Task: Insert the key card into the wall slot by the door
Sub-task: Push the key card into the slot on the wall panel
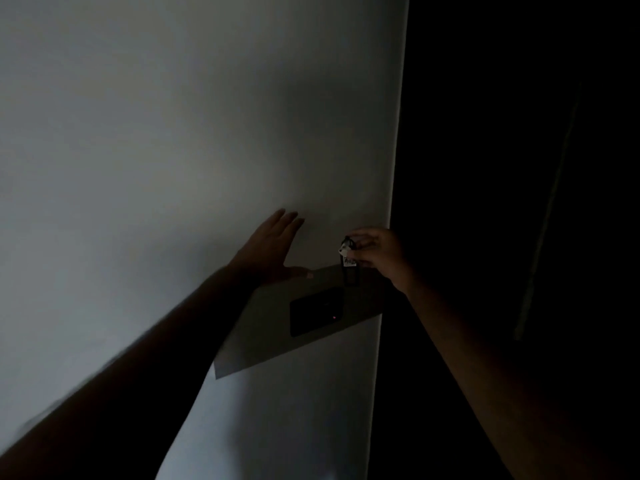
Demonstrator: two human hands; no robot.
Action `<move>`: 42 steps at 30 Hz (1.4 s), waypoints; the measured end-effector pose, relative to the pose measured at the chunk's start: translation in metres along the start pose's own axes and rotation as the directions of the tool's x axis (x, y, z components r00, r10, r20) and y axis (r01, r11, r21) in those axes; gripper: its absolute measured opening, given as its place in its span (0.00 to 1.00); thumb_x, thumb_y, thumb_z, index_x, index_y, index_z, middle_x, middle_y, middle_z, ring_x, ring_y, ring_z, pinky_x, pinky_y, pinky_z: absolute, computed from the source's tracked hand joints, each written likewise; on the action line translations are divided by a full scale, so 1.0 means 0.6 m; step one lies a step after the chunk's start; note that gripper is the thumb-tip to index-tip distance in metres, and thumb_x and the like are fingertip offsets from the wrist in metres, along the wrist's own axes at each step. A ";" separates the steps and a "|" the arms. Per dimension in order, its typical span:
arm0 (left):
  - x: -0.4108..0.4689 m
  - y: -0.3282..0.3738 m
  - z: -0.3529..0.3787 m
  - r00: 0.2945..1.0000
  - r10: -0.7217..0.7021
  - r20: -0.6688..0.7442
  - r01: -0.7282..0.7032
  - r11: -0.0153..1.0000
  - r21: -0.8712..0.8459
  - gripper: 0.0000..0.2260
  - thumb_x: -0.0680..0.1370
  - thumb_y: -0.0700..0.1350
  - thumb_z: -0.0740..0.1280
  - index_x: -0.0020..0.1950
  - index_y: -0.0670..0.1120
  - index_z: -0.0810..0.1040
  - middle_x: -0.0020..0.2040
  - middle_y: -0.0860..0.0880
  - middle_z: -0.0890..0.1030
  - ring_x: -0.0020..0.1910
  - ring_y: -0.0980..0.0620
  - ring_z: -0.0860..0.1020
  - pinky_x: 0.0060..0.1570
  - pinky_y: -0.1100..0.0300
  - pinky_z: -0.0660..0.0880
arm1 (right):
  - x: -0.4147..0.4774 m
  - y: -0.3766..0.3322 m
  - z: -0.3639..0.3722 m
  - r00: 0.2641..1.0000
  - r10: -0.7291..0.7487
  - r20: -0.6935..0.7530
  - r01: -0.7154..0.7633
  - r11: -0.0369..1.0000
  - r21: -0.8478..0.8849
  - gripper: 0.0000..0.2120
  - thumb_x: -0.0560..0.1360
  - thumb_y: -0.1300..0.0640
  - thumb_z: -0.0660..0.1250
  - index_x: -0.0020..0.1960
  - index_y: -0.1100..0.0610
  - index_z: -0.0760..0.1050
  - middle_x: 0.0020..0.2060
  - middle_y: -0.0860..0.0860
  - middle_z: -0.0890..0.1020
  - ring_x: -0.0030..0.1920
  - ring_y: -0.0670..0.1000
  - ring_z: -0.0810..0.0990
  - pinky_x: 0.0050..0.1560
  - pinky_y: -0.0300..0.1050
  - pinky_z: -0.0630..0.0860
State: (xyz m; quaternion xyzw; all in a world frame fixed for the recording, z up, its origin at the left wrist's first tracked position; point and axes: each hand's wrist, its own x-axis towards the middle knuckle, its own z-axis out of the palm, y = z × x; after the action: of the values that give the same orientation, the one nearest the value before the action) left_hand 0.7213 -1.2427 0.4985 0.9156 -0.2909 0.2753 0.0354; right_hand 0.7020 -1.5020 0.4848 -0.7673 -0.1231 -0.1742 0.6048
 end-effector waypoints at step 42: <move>0.067 0.026 0.128 0.824 -0.503 -0.259 0.566 0.729 0.386 0.58 0.68 0.82 0.55 0.83 0.46 0.40 0.84 0.44 0.37 0.82 0.40 0.38 0.77 0.30 0.49 | 0.210 0.270 0.011 0.794 -0.274 0.543 0.271 0.959 0.088 0.22 0.65 0.66 0.79 0.44 0.40 0.80 0.38 0.42 0.85 0.40 0.40 0.84 0.37 0.39 0.83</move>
State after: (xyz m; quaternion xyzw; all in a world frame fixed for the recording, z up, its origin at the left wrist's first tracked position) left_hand 0.7770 -1.2937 0.4532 0.9221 0.0598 0.3743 -0.0780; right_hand 0.8817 -1.5367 0.3925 -0.7573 -0.4009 -0.0314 0.5145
